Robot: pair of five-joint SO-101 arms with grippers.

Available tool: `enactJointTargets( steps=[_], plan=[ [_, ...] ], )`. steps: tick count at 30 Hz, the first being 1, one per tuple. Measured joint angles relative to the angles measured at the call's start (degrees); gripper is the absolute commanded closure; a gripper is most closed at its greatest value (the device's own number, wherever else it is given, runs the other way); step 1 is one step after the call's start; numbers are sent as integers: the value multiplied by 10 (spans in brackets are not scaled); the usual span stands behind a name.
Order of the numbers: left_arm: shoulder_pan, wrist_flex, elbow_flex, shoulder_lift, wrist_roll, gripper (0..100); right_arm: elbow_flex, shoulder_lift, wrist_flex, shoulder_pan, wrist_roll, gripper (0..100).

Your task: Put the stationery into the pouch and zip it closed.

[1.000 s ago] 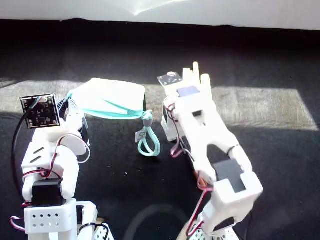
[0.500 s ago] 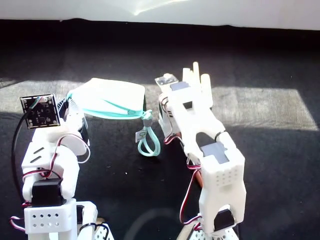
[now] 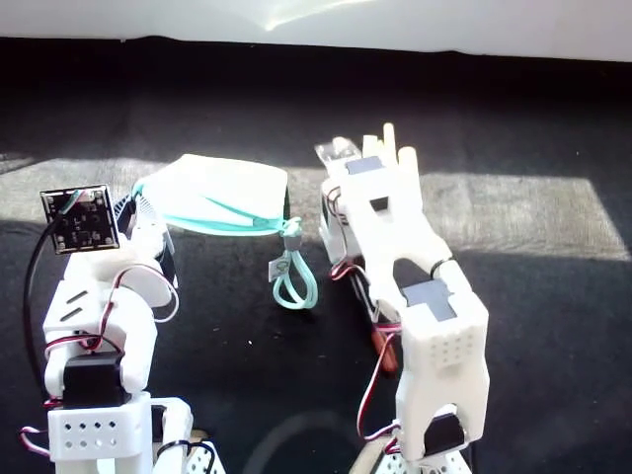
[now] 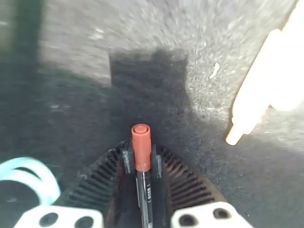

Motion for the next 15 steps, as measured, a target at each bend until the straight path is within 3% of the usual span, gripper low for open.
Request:
enactJointTargets(
  steps=[7,15],
  plan=[
    [0,34,-20,0,0,990,11,-279,4,1,0,992],
    [10,188,-219,75,0,989,11,-521,5,1,0,992]
  ],
)
